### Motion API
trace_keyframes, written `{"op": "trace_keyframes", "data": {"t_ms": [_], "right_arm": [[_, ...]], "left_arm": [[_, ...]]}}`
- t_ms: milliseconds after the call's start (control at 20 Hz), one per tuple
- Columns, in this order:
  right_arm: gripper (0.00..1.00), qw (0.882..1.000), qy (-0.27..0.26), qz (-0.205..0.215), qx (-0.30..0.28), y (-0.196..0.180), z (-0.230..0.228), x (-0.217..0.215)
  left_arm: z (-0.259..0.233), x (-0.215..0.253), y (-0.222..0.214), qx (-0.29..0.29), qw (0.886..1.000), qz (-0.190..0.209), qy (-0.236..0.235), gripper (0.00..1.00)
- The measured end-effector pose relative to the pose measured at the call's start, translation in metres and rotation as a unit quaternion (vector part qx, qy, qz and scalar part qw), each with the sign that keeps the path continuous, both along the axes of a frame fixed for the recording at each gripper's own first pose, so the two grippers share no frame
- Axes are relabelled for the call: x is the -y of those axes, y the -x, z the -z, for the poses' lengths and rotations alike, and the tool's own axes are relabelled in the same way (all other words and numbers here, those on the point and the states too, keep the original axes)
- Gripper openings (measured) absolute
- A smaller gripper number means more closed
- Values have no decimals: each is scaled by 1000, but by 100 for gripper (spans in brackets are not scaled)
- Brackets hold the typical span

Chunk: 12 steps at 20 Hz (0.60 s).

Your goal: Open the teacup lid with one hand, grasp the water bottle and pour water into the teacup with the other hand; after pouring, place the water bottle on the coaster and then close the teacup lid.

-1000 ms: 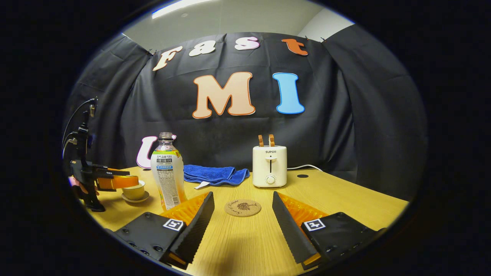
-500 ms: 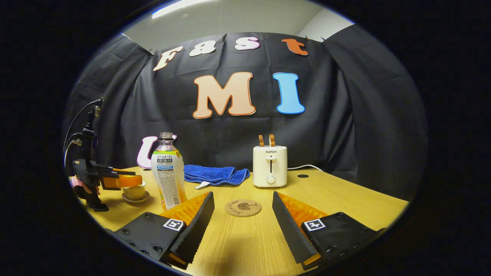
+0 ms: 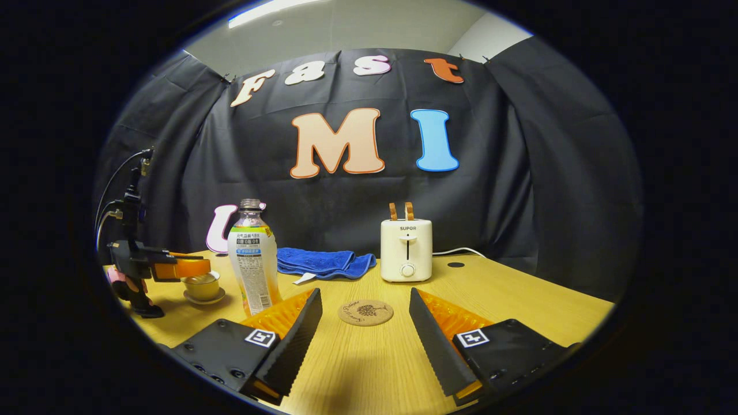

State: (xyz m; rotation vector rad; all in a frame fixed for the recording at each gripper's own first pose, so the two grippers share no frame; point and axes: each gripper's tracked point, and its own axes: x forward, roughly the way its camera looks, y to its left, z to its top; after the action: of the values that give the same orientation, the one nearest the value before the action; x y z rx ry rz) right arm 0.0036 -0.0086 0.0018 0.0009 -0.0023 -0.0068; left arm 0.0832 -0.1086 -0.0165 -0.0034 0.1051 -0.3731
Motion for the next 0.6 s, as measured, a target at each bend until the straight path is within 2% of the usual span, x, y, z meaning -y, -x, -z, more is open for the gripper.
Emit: {"op": "trace_keyframes", "data": {"t_ms": [100, 250, 350, 450, 550, 600], "right_arm": [[99, 1000, 0, -2, 0, 0, 0, -1], [96, 1000, 0, -12, -1, 1, 0, -4], [97, 1000, -1, -29, -1, 1, -1, -10], [94, 999, -2, -51, -2, 3, -1, -17], [94, 997, -3, -76, -3, 5, 1, -28], [96, 996, -3, -88, -4, 7, 0, -32]], "left_arm": [[-4, -1, 2, 13, 1000, -5, 3, 30], [-10, -5, 4, 32, 999, -14, 9, 30], [-12, -11, 8, 38, 999, -21, 11, 30], [-13, -18, 12, 42, 999, -29, 12, 29], [-15, -32, 16, 45, 998, -49, 11, 29], [-15, -39, 18, 48, 997, -58, 12, 29]]}}
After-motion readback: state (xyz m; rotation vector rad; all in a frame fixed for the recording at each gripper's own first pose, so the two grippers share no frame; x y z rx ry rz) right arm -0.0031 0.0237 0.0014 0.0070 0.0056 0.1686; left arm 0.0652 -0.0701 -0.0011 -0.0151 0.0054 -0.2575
